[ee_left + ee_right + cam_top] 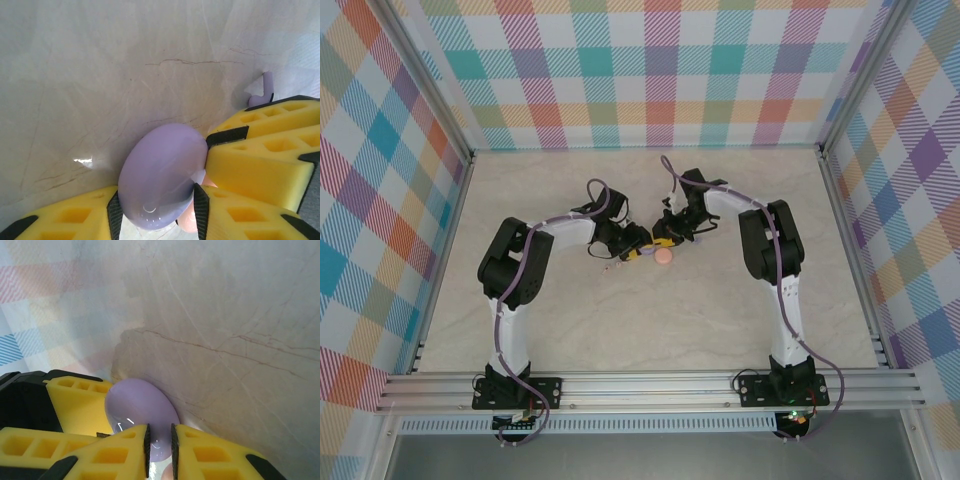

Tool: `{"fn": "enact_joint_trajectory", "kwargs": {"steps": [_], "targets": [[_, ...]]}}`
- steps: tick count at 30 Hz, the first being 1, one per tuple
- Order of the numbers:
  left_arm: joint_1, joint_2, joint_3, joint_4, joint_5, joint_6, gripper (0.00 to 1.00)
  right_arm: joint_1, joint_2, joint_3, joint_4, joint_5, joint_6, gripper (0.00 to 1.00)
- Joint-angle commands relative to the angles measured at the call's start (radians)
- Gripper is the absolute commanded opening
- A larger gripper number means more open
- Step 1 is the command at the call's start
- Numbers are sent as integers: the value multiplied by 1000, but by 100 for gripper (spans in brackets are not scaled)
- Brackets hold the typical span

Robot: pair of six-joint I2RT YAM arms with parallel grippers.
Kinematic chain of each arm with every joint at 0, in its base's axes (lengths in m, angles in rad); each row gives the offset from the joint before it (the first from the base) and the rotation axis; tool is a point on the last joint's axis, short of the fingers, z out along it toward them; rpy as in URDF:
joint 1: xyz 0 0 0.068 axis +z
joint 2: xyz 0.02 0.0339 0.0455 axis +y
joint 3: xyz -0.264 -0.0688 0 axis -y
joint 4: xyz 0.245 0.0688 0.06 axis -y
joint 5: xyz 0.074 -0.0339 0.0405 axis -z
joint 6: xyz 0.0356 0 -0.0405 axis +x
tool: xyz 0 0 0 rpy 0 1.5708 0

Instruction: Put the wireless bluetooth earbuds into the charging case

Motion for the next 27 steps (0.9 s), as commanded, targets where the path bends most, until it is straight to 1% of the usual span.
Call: {"fn": "enact_joint_trajectory", "kwargs": {"steps": [1,9,13,19,25,27], "targets": [[-7,38,-3,41,-26,-22,42,10,-19,-31,-14,-4,8,19],[-7,24,-10,58,-84,-18,40,9,-20,-43,-18,-14,3,19],[-5,15,-21,97,-106,-12,41,9,-18,-45,-25,-11,-2,20],[-4,16,-39,177,-107,-8,40,9,-14,-41,-32,-26,-8,20],[-4,12,-61,225,-113,-11,37,8,-14,-38,-34,-32,-10,21],[-4,9,-67,232,-114,-15,34,9,-16,-38,-33,-36,-10,20]]}}
